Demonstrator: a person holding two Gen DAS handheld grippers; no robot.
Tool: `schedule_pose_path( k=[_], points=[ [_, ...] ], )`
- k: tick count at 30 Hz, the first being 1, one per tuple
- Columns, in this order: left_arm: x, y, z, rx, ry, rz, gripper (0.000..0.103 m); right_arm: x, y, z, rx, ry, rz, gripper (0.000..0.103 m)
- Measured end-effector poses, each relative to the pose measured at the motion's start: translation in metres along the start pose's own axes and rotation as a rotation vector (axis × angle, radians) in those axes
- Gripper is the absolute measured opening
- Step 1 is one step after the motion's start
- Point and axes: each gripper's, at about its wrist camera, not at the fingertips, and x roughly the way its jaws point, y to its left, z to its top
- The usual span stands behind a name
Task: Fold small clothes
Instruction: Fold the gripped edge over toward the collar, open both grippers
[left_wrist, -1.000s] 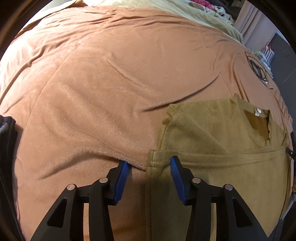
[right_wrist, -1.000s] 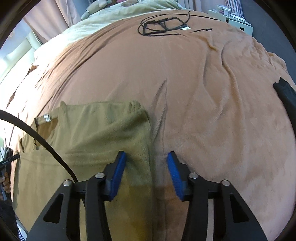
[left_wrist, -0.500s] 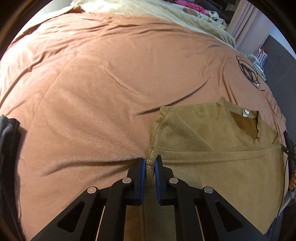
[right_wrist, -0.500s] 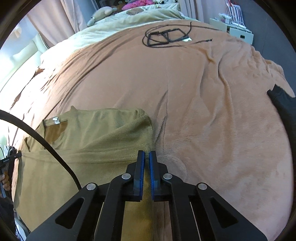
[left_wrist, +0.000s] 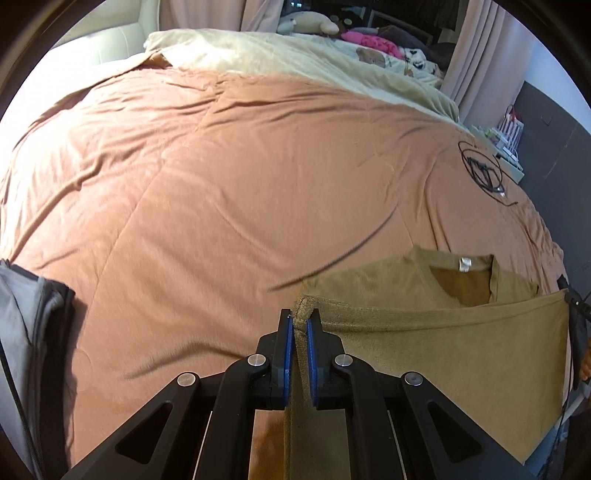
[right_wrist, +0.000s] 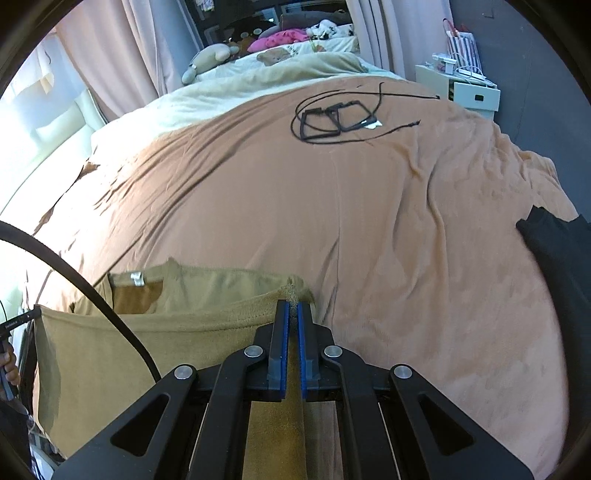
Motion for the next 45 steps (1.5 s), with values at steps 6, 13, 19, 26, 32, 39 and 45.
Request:
schedule_pose_path(
  k=[6, 13, 19, 26, 32, 39, 45],
  points=[
    [0.014, -0.003, 0.021, -0.004, -0.015, 0.004, 0.007, 0.012, -0.002, 0.017, 0.002, -0.011, -0.001, 0.001],
    [0.033, -0.003, 0.043, 0.006, -0.016, 0.025, 0.007, 0.038, -0.001, 0.037, 0.007, -0.001, -0.002, 0.001],
    [0.053, 0.002, 0.057, 0.004, -0.009, 0.043, 0.007, 0.066, 0.0, 0.049, 0.008, 0.019, -0.018, 0.001],
    [0.083, 0.003, 0.065, 0.022, 0.02, 0.071, 0.007, 0.094, 0.002, 0.059, 0.001, 0.042, -0.052, 0.001],
    [0.106, -0.002, 0.064, 0.06, 0.081, 0.124, 0.012, 0.11, 0.018, 0.064, -0.039, 0.074, -0.186, 0.003],
    [0.076, -0.005, 0.048, 0.05, 0.071, 0.086, 0.035, 0.079, 0.025, 0.055, -0.047, 0.056, -0.106, 0.044],
    [0.051, -0.016, 0.028, 0.054, 0.081, 0.051, 0.036, 0.055, 0.029, 0.032, -0.06, 0.09, -0.044, 0.044]
  ],
)
